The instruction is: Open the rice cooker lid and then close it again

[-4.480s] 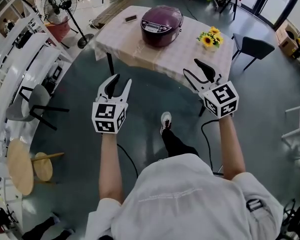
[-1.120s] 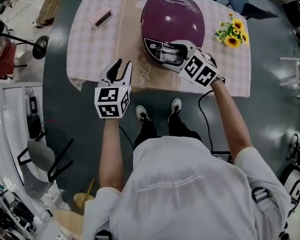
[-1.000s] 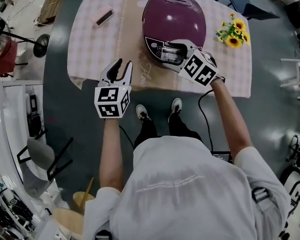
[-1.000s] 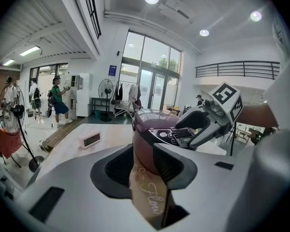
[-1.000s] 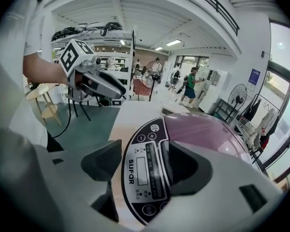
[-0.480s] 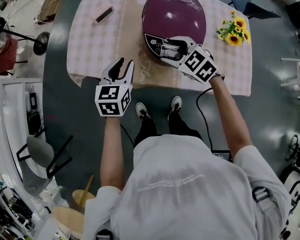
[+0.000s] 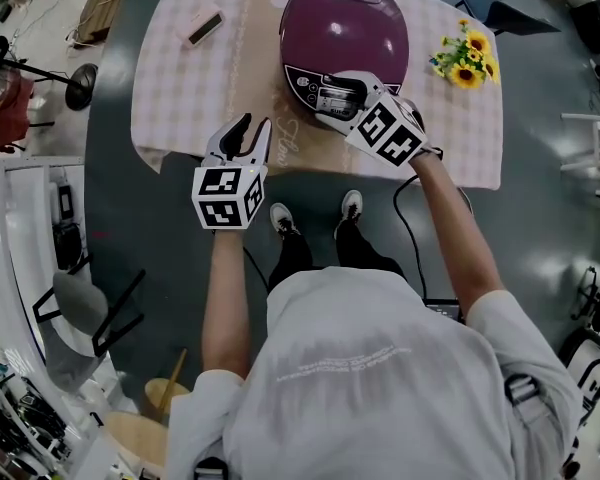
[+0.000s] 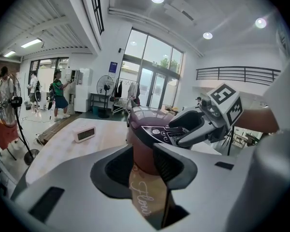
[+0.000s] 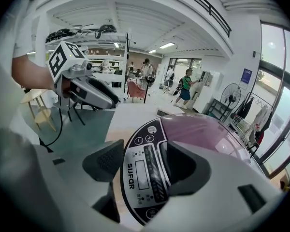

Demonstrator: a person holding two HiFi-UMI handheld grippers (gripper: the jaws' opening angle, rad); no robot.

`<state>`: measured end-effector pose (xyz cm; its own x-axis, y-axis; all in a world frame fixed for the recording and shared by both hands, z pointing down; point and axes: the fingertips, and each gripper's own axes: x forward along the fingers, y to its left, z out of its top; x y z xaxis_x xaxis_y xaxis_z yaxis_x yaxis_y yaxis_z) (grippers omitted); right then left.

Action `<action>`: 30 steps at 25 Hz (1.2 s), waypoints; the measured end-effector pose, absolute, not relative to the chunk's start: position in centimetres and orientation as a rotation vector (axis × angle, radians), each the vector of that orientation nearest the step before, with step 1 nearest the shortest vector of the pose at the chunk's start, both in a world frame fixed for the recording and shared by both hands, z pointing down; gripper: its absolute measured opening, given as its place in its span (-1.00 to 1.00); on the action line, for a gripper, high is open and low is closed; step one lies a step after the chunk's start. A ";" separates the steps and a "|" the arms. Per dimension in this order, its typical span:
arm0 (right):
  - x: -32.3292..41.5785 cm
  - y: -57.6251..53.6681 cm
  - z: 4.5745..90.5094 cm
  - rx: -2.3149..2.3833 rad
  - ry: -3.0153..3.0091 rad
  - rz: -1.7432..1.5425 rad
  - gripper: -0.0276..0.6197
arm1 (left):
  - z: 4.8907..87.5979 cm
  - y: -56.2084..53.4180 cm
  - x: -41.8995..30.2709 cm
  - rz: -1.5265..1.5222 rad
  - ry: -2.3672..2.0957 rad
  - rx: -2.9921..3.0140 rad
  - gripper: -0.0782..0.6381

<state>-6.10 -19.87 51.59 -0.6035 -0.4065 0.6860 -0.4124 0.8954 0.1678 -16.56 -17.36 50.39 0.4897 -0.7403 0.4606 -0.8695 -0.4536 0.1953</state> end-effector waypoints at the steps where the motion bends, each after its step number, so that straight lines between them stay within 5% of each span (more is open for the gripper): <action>1: -6.1 -19.9 51.5 0.578 -2.289 0.015 -0.02 | 50.4 -17.4 -16.6 0.436 -1.338 2.333 -0.40; 30: -6.0 -19.2 52.4 0.526 -2.276 -0.065 0.03 | 50.9 -17.2 -15.8 0.480 -1.318 2.319 -0.40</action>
<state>-6.04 -19.18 52.40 -0.6073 -0.3910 0.6916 -0.3509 0.9130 0.2080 -15.76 -17.17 50.89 0.4891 -0.7199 0.4925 -0.8680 -0.4571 0.1939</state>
